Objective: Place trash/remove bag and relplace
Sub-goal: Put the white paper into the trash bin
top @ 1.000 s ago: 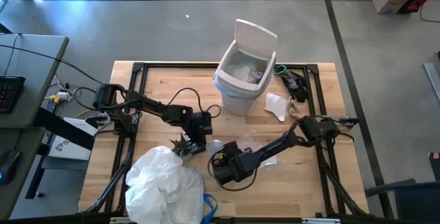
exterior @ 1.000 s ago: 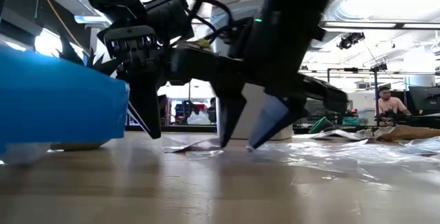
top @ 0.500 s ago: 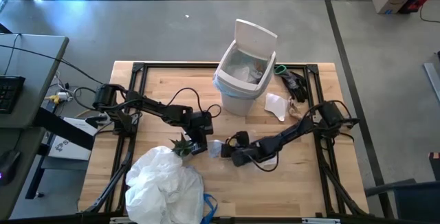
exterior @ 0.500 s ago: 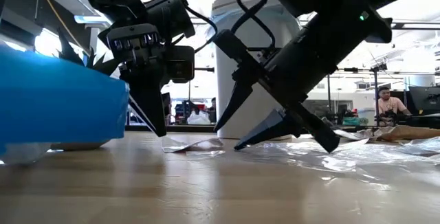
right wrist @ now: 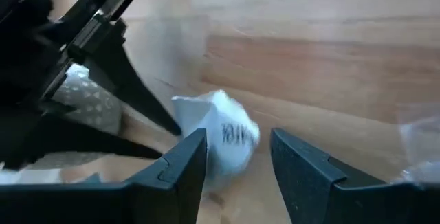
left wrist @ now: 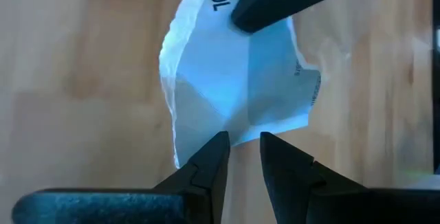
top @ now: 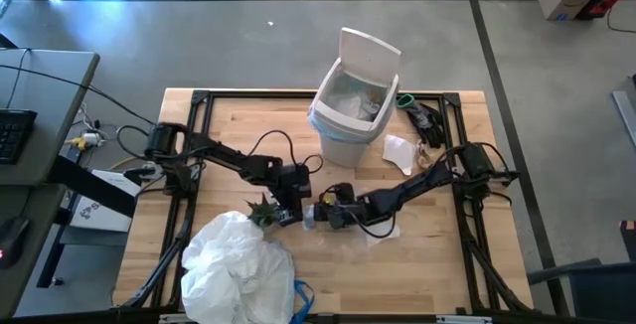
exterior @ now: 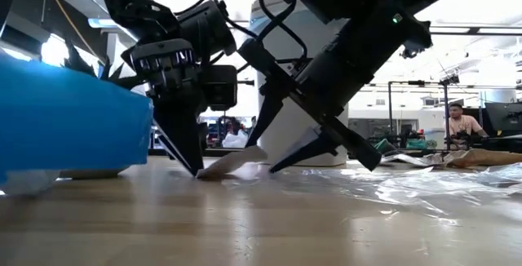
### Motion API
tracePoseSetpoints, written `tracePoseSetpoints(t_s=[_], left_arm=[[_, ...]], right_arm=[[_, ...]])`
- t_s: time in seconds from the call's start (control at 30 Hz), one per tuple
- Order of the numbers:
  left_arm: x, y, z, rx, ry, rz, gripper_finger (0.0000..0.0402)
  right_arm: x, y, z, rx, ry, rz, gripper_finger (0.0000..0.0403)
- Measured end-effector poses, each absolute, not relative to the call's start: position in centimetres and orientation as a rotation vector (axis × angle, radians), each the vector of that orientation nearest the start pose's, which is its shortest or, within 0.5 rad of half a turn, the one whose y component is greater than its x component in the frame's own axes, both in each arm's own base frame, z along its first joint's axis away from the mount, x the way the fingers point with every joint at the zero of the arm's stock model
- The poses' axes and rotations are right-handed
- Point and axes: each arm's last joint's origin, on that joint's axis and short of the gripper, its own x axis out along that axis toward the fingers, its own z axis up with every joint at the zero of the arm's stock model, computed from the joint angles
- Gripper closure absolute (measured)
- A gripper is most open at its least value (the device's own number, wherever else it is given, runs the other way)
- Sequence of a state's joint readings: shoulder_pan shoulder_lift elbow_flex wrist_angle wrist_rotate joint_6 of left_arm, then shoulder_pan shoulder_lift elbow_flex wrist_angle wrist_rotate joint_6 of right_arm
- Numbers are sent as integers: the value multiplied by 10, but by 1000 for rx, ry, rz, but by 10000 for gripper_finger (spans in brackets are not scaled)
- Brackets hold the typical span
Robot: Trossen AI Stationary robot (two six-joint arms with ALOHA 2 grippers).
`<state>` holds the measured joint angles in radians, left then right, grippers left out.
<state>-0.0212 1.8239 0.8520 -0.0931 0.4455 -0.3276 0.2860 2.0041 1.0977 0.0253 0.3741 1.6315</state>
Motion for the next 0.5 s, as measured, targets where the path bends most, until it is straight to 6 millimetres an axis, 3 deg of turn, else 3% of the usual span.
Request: tracePoseSetpoints(t_s=[0.3,0.5], left_arm=[[325,-26,104,-516,1073,-285,343],[325,-26,104,-513,1070,-278,369]], right_arm=[[376,102,112,1272,576,-702,256],[378,103,113,1260,544,-689,303]])
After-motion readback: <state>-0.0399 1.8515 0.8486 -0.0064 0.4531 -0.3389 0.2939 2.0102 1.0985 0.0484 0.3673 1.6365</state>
